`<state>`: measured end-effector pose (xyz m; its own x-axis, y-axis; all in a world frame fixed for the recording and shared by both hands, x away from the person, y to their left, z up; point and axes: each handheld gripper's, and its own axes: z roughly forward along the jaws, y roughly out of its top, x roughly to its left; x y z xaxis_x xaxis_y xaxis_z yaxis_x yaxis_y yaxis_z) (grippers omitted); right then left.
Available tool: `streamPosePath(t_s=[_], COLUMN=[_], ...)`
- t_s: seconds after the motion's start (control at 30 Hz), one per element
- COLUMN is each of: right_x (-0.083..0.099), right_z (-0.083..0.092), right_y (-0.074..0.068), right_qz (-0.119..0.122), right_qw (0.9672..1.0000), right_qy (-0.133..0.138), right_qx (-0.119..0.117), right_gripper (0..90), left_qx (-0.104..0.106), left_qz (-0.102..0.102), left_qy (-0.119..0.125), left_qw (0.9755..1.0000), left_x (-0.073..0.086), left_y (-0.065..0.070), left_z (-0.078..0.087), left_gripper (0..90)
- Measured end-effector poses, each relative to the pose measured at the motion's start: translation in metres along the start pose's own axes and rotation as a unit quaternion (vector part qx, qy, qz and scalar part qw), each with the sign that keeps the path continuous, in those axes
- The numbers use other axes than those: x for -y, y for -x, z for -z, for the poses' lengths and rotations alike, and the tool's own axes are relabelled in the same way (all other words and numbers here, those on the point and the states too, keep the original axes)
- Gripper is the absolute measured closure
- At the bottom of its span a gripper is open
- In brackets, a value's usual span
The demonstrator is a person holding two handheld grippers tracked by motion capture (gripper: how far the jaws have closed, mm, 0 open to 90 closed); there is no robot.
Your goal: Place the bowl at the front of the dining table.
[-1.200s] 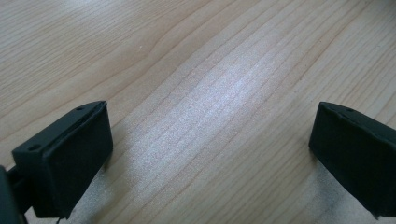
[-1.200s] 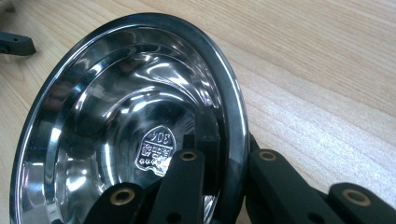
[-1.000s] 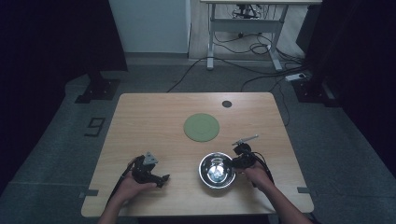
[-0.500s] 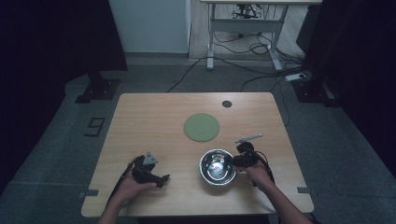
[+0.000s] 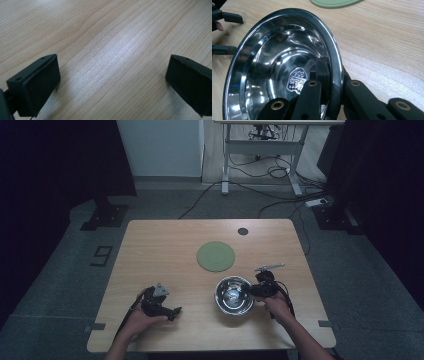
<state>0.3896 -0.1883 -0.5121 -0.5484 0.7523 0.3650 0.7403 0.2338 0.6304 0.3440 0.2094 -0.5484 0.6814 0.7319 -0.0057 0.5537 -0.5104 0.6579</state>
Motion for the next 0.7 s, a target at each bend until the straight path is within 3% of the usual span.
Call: streamPosePath(t_s=[0.7], right_x=[-0.0070], right_z=[-0.0021], right_y=[0.0032], right_qz=[-0.013], right_qw=[0.9996], right_qy=[0.022], right_qx=[0.013], right_gripper=[86.9], left_qx=[0.000], left_qz=[0.000], left_qy=[0.000], left_qw=[1.0000], left_x=[0.0000], left_y=[-0.0001], left_z=[-0.0001], left_gripper=[0.0])
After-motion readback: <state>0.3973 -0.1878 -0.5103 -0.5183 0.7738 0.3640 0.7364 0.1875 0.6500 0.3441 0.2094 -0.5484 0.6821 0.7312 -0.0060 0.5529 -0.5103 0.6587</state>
